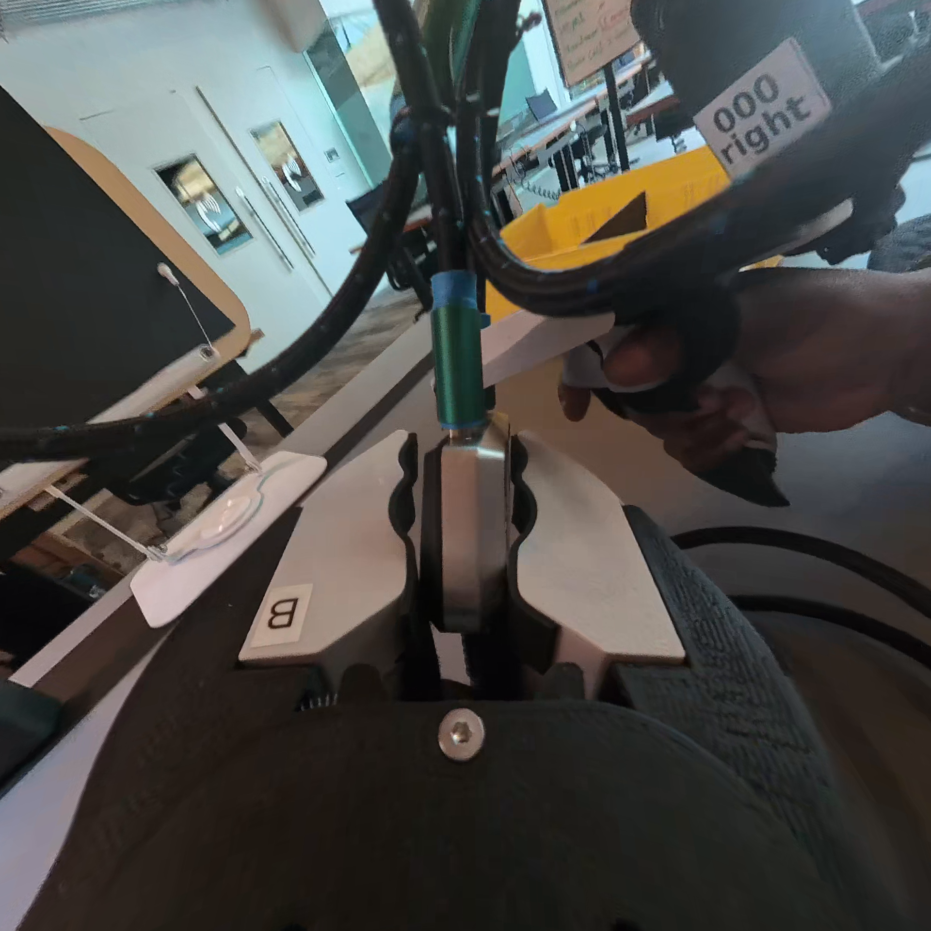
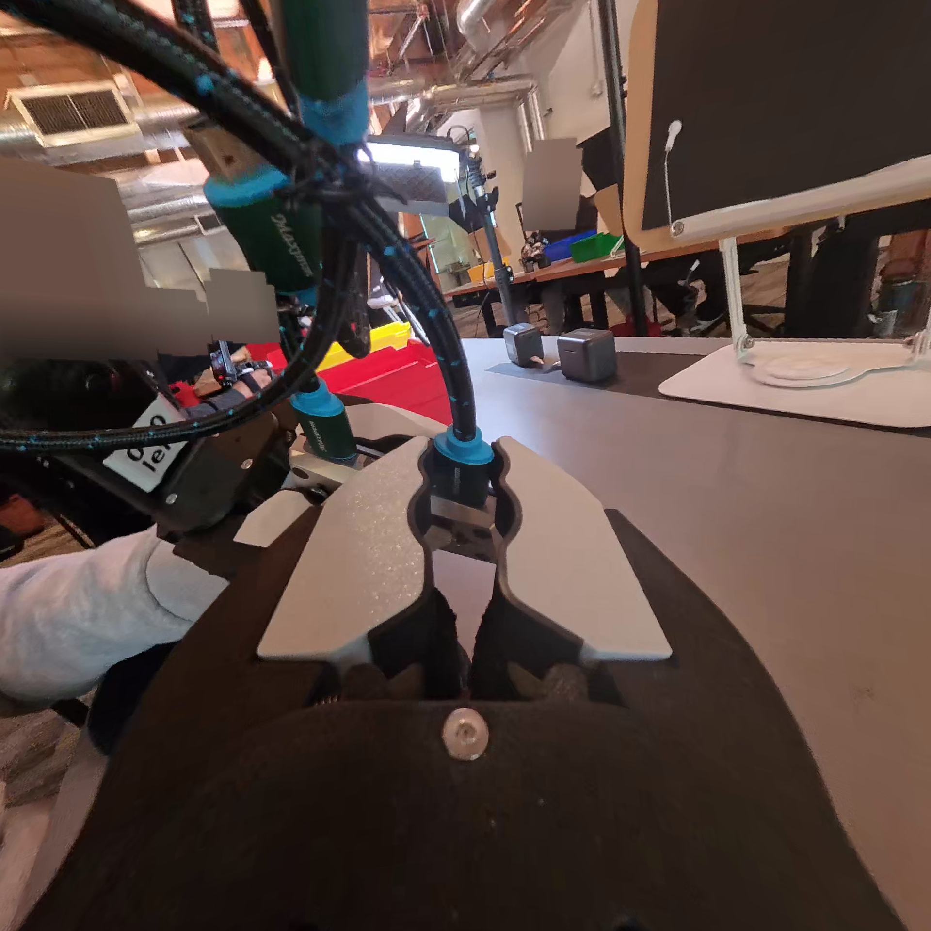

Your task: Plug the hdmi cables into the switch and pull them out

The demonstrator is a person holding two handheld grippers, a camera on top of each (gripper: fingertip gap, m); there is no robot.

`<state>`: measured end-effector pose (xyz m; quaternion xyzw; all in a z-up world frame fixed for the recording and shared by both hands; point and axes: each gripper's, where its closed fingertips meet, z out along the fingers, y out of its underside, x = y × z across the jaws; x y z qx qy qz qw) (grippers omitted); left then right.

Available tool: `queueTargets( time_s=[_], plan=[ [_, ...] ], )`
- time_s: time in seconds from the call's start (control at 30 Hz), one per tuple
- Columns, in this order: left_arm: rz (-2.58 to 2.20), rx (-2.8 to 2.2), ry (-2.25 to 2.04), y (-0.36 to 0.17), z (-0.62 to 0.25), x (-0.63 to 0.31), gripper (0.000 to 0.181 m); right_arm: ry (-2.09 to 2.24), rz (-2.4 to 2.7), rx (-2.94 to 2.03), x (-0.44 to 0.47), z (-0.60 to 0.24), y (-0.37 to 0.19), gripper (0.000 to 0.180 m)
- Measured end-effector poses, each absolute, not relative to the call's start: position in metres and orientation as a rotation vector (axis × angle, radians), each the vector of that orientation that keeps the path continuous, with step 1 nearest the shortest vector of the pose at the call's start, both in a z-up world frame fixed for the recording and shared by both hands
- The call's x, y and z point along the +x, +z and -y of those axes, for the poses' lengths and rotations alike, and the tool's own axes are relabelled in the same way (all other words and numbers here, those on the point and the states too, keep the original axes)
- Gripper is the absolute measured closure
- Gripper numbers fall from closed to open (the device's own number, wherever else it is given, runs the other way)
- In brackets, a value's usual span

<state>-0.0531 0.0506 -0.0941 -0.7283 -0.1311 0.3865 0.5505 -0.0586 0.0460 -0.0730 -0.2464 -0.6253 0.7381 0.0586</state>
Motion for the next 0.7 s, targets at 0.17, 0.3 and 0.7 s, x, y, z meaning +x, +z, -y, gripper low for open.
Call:
queueTargets(
  time_s=[0.17, 0.3, 0.7],
  plan=[
    [0.437, -1.918, 0.892, -0.123, -0.047, -0.063, 0.147, 2.075, 1.892, -0.608, -0.063, -0.050, -0.070, 0.159],
    [0.504, -1.960, 0.828, -0.136, -0.047, -0.066, 0.146, 1.934, 1.851, -0.481, -0.061, -0.050, -0.066, 0.159],
    [0.085, -1.275, 0.086, -0.027, -0.047, 0.019, 0.112, 2.693, 1.741, -0.001, -0.012, -0.077, -0.016, 0.159]
  ],
)
